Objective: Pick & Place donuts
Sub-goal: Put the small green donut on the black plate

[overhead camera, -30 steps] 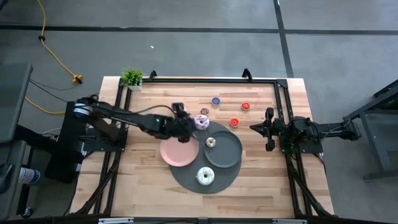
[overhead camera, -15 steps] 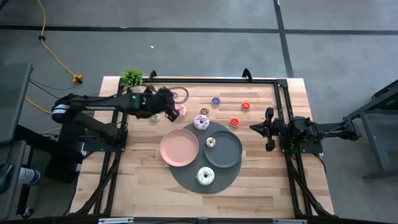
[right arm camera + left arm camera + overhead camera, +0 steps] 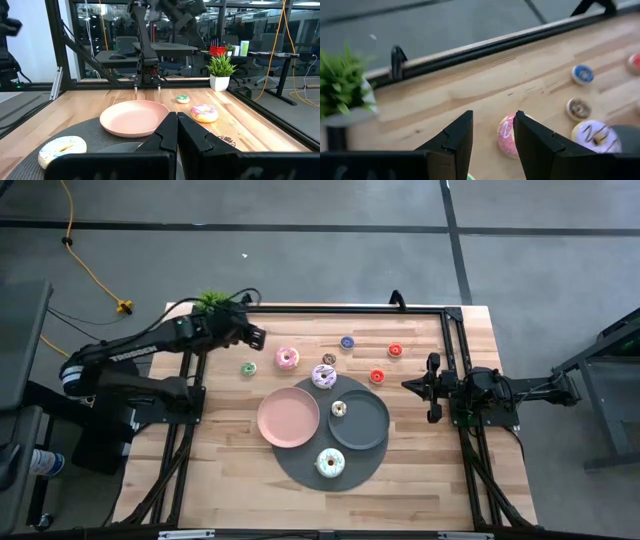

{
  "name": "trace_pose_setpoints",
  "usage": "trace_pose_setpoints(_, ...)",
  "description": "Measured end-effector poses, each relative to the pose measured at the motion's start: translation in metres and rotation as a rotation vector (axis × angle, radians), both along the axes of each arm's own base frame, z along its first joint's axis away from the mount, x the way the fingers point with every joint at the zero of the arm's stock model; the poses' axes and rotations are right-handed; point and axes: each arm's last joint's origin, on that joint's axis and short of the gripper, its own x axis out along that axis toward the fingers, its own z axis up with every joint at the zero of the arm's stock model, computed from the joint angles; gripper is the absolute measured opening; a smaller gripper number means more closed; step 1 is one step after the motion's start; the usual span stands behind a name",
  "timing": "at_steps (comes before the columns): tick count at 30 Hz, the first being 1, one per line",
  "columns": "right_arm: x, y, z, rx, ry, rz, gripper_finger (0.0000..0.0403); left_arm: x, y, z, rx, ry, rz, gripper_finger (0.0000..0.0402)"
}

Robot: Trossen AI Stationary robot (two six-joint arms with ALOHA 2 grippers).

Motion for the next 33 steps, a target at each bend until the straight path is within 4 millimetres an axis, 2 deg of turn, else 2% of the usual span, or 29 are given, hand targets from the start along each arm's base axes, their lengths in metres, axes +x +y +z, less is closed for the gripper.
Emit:
trace_pose_setpoints(7, 0.0, 0.0, 0.0, 0.0, 0.0, 0.0, 0.0, -0.037, 0.008, -0.028, -0.158, -0.198, 0.103, 0.0133)
trace_pose_setpoints(14, 0.0, 0.0, 0.0, 0.0, 0.0, 0.0, 0.0, -0.061, 0.012, -0.062, -0.365, -0.279, 0.175, 0.0133)
trace_pose_setpoints(26, 0.0, 0.0, 0.0, 0.0, 0.0, 0.0, 0.0, -0.08, 0.024, -0.121, -0.707, -0.281, 0.234, 0.0133)
trace_pose_setpoints(33, 0.0, 0.0, 0.0, 0.0, 0.0, 0.0, 0.0, -0.082, 0.034, -0.134, -0.743, -0.227, 0.217, 0.0133)
